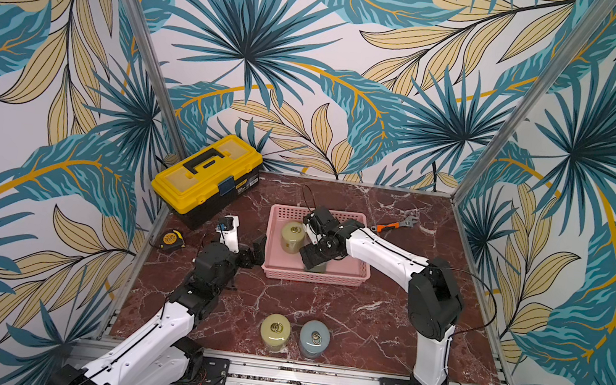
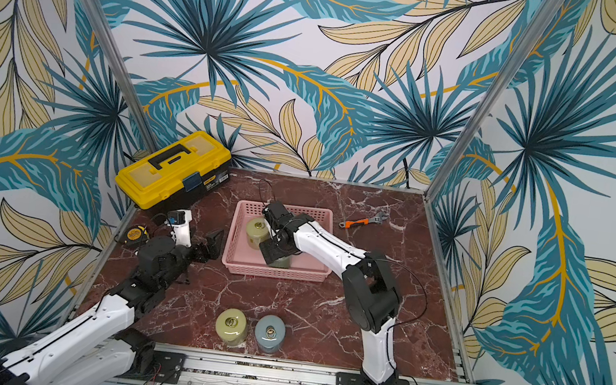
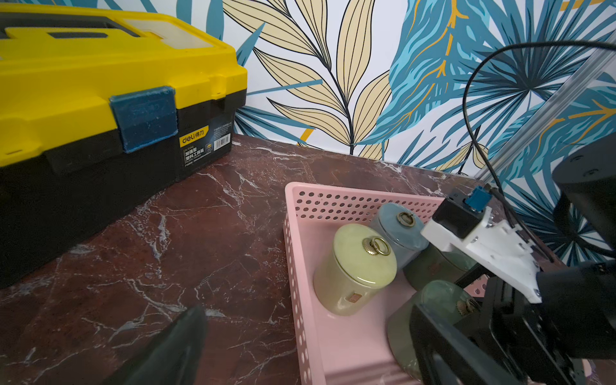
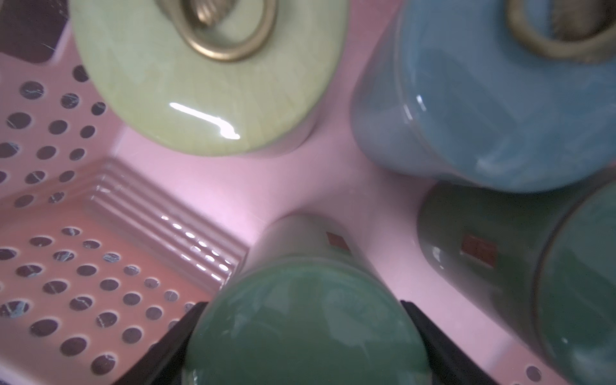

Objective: Take the tea canister out of the basket
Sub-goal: Pick up the tea canister from the basket.

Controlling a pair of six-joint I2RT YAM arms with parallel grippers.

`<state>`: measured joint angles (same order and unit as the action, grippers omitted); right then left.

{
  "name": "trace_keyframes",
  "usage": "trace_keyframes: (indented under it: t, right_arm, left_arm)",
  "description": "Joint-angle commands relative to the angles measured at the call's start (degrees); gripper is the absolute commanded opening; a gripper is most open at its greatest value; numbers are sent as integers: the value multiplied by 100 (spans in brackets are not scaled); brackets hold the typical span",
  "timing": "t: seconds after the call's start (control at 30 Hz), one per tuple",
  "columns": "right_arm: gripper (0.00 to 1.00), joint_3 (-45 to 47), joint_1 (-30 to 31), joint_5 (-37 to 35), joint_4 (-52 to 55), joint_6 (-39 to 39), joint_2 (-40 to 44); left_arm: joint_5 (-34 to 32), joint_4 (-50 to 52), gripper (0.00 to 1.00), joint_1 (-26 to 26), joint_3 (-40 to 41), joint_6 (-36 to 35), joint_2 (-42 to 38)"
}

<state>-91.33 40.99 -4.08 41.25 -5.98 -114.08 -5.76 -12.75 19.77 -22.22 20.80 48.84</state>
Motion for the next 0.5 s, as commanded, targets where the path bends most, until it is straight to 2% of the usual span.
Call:
trace_keyframes:
  t: [0.0, 0.47]
  right_arm:
    - [52, -235, 31, -145, 79, -65, 451]
    - [51, -621, 48, -330, 387, -53, 702]
  left_arm:
    - [69, -216, 100, -18, 191, -79, -91]
    - [189, -350, 100, -18, 235, -90, -44]
